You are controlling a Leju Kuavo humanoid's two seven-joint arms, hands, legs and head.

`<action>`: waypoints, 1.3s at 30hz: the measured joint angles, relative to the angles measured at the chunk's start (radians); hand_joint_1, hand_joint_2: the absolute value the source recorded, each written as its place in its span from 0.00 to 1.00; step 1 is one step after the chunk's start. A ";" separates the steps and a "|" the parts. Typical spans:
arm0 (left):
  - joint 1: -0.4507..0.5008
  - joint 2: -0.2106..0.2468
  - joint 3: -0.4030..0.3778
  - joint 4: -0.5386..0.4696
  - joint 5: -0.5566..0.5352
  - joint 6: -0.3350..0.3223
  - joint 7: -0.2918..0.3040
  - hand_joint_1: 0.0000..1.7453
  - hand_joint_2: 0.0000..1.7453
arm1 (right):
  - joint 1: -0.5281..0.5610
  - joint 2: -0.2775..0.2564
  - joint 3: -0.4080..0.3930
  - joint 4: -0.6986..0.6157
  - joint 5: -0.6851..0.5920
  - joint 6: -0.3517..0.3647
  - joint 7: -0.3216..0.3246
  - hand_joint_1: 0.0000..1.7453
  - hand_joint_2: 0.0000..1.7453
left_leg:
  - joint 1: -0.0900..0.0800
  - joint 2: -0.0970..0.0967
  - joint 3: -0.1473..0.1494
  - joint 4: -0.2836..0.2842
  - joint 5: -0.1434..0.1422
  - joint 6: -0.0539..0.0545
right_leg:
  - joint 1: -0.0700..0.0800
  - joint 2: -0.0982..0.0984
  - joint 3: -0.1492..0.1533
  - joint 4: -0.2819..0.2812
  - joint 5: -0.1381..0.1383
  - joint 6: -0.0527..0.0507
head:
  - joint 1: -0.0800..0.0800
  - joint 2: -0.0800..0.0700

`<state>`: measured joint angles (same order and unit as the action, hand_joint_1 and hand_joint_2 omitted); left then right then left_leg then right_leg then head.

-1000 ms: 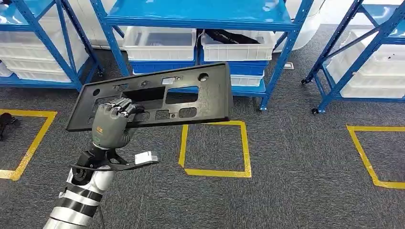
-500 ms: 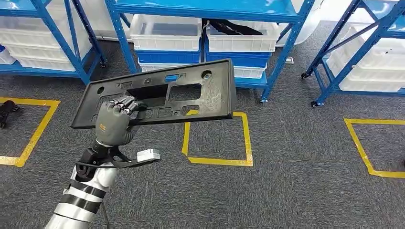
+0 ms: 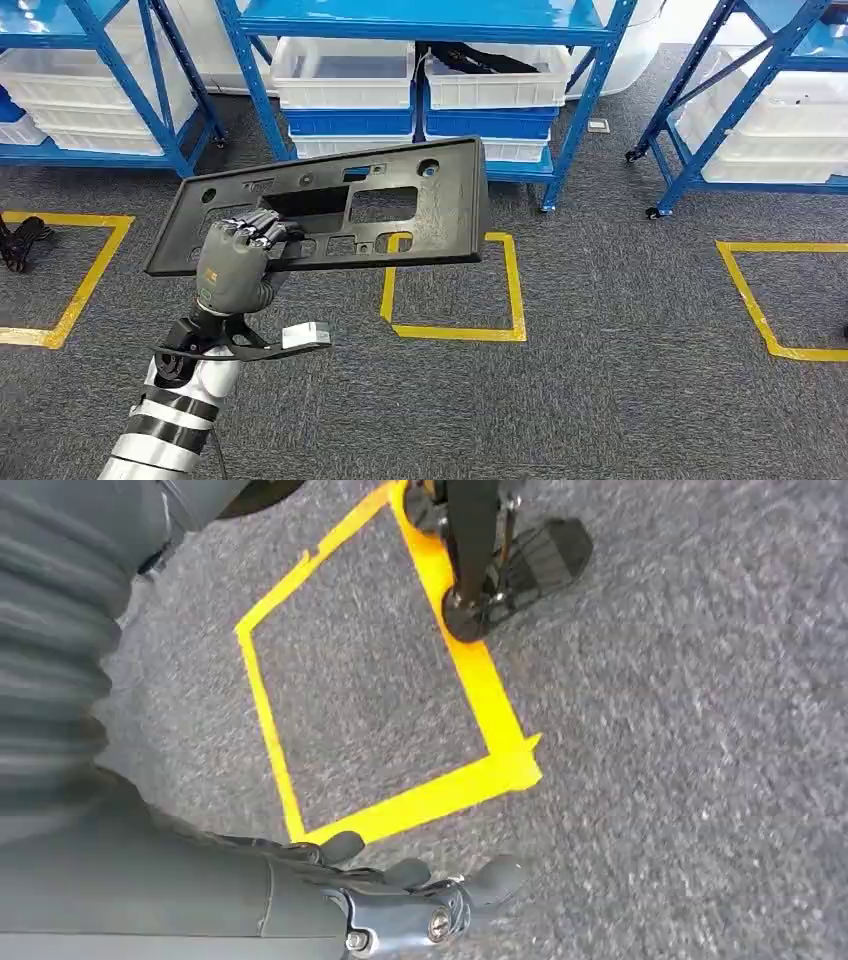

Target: Take the parts from the cabinet and place them on the table.

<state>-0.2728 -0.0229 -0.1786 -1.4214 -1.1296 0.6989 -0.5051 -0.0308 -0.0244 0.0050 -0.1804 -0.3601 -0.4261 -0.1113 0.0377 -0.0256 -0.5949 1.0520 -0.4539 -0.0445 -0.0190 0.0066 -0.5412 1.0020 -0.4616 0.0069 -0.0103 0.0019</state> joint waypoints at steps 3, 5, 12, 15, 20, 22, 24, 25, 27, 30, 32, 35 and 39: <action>0.011 -0.006 0.016 -0.005 0.000 0.000 -0.016 1.00 1.00 | -0.006 0.000 -0.010 0.000 -0.006 0.005 -0.013 0.00 1.00 | -0.010 -0.011 0.009 -0.009 -0.011 0.023 | 0.005 0.012 -0.011 0.006 0.004 0.020 | 0.000 0.000; 0.009 -0.013 0.023 -0.009 -0.001 0.000 -0.024 1.00 1.00 | -0.006 0.000 -0.016 0.000 -0.006 0.006 -0.016 0.00 1.00 | -0.007 0.004 0.002 -0.014 -0.003 0.043 | 0.003 0.026 -0.025 0.002 0.012 0.037 | -0.001 0.000; 0.014 -0.023 0.034 -0.019 -0.002 0.000 -0.029 1.00 1.00 | -0.001 0.002 -0.023 0.000 -0.006 0.006 -0.020 0.00 1.00 | -0.009 0.062 -0.010 -0.020 0.005 0.062 | 0.002 0.002 -0.188 0.301 -0.095 0.046 | 0.007 0.000; 0.012 -0.027 0.034 -0.019 -0.003 0.000 -0.027 1.00 1.00 | -0.001 0.000 -0.024 0.000 -0.006 0.009 -0.021 0.00 1.00 | -0.010 0.085 -0.006 -0.020 0.005 0.060 | 0.002 -0.050 -0.050 0.041 0.002 0.065 | 0.007 0.000; 0.009 -0.027 0.033 -0.019 0.000 0.000 0.001 1.00 1.00 | -0.002 0.000 -0.033 -0.001 -0.005 0.016 -0.022 0.00 1.00 | -0.022 0.128 0.003 -0.028 0.004 0.033 | 0.016 -0.032 -0.043 0.004 0.018 0.023 | 0.006 0.000; 0.006 -0.027 0.032 -0.019 0.003 0.000 0.006 1.00 1.00 | 0.001 0.001 -0.036 -0.002 -0.005 0.016 -0.022 0.00 1.00 | -0.015 0.064 -0.015 0.018 -0.036 0.024 | -0.001 -0.013 -0.037 0.000 0.024 0.010 | -0.002 0.000; 0.007 -0.027 0.034 -0.019 0.021 0.000 0.005 1.00 1.00 | 0.000 0.001 -0.039 -0.002 -0.001 0.017 -0.023 0.00 1.00 | -0.017 0.030 -0.077 0.160 -0.112 0.025 | 0.001 0.002 -0.037 0.000 0.026 -0.001 | -0.006 0.000; 0.008 -0.027 0.034 -0.018 0.032 0.000 0.001 1.00 1.00 | -0.001 0.001 -0.040 -0.002 0.002 0.017 -0.023 0.00 1.00 | -0.017 0.024 -0.117 0.242 -0.142 0.025 | 0.004 0.016 -0.038 0.002 0.026 -0.001 | -0.006 0.000; 0.011 -0.033 0.042 -0.018 0.049 0.000 -0.024 1.00 1.00 | 0.000 0.001 -0.041 -0.002 0.006 0.017 -0.023 0.00 1.00 | -0.017 0.022 -0.141 0.279 -0.128 0.028 | 0.006 0.045 -0.035 0.002 0.025 -0.001 | -0.006 0.000; 0.006 -0.054 0.080 -0.024 0.042 0.000 -0.084 1.00 1.00 | 0.000 0.003 -0.047 -0.002 0.013 0.018 -0.023 0.00 1.00 | -0.012 -0.009 -0.040 0.050 0.010 0.033 | 0.005 0.088 -0.031 0.009 0.021 0.001 | -0.006 0.000; 0.002 -0.063 0.093 -0.024 0.042 0.000 -0.098 1.00 1.00 | -0.004 0.003 -0.050 -0.002 0.015 0.018 -0.023 0.00 1.00 | -0.005 -0.054 -0.015 -0.007 0.001 0.032 | 0.012 0.109 -0.046 0.020 0.017 0.009 | -0.004 0.000; 0.001 -0.071 0.103 -0.024 0.039 0.000 -0.106 1.00 1.00 | 0.002 0.003 -0.055 -0.002 0.016 0.018 -0.023 0.00 1.00 | -0.020 -0.024 -0.016 -0.007 0.005 0.046 | -0.004 0.136 -0.059 0.008 0.027 0.028 | -0.006 0.000; -0.008 -0.071 0.100 -0.019 0.029 0.000 -0.074 1.00 1.00 | -0.001 0.004 -0.060 -0.002 0.019 0.019 -0.024 0.00 1.00 | -0.012 0.024 -0.010 -0.025 0.013 0.066 | 0.004 0.014 -0.153 0.178 -0.049 0.029 | 0.005 0.000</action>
<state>-0.2806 -0.0939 -0.0785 -1.4409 -1.1009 0.6989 -0.5791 -0.0314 -0.0202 -0.0553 -0.1827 -0.3407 -0.4066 -0.1350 0.0257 -0.0020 -0.6052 1.0270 -0.4411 0.0216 -0.0146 0.0207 -0.6944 1.1804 -0.5104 0.0358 -0.0050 0.0016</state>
